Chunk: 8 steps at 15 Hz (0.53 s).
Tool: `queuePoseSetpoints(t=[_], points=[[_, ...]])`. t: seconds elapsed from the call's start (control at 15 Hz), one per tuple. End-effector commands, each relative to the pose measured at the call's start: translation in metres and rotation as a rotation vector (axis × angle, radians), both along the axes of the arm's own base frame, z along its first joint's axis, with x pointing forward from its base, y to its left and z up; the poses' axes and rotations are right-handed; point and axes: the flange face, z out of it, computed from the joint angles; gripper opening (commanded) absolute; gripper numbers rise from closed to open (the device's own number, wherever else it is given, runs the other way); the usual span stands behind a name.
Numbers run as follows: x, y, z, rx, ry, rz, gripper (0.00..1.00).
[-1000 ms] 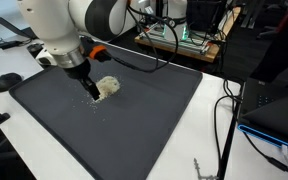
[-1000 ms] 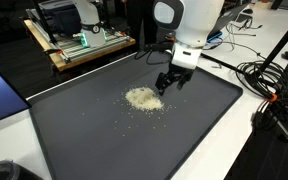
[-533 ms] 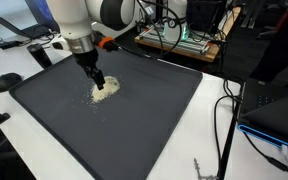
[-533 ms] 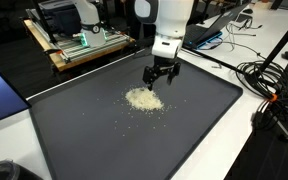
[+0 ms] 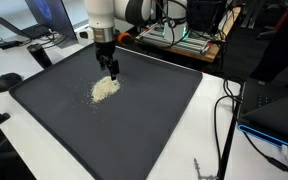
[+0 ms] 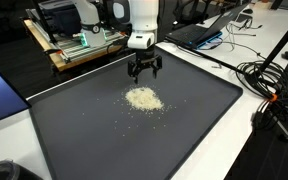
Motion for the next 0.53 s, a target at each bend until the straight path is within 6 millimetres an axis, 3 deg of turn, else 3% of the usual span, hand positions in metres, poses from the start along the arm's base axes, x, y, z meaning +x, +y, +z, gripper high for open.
queuePoseSetpoints(t=[0.0,0.13,0.33,0.4,0.47], points=[[-0.063,-0.001,0.000,-0.008,-0.114,0.012,1.00],[-0.098,-0.006,-0.004,-0.019,-0.195,0.014,1.00],[-0.127,-0.023,-0.011,-0.058,-0.319,0.010,1.00],[-0.130,-0.029,-0.009,-0.096,-0.382,0.022,1.00],[-0.116,-0.026,-0.014,-0.064,-0.312,0.015,1.00]])
